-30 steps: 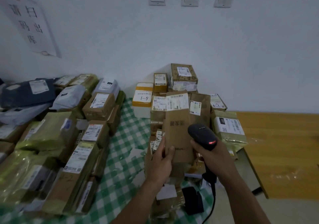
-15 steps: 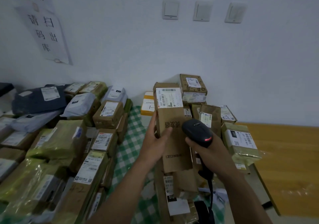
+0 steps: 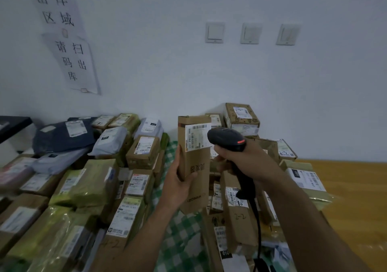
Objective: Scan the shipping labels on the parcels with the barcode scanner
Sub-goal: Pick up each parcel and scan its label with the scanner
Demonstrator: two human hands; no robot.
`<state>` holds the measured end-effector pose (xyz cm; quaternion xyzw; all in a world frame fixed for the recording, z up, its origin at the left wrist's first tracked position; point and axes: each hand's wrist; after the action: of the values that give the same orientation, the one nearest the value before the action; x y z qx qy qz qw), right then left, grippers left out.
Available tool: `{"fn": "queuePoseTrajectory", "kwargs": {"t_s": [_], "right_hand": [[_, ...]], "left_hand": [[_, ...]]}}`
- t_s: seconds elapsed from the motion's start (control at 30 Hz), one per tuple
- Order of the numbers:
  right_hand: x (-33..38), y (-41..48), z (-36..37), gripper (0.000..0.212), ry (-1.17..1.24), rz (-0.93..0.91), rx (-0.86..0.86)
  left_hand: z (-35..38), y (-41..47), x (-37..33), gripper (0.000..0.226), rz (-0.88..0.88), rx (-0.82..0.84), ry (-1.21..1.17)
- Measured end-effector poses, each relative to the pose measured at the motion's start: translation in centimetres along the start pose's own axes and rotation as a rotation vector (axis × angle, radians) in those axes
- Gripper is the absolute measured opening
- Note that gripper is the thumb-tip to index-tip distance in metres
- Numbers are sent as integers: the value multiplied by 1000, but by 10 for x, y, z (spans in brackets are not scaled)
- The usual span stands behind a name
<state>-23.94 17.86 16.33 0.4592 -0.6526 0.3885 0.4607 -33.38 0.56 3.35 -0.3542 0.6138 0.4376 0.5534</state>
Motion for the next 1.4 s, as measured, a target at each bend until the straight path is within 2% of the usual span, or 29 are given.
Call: {"fn": "queuePoseTrajectory", "kwargs": {"t_s": [0.47,0.97,1.17,1.3,1.4], "right_hand": [[10,-3,26,23,34,76,59],[11,-3,29,23,1,87,108],[1,5,43,24,45,83,146],[-14,17,66,28,9,111,185],[-18,24,87,28,-3,144,234]], "left_hand": [[-27,-2,15,88,84,-36,116],[-34,-7,25,86,84,-85,144],[-63,-15,37,95,-39,-136,275],[-107,-22,52,78,-177,-260,378],[-152,-17,80,70,-251,-216,468]]}}
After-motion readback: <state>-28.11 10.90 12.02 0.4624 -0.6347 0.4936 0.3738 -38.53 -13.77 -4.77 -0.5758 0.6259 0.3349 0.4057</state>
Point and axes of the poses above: each hand's wrist, its own y-axis towards the middle knuckle, its own z-axis out of the palm, x = y × z, and after that the axes turned 6 degrees about -y, right-handed
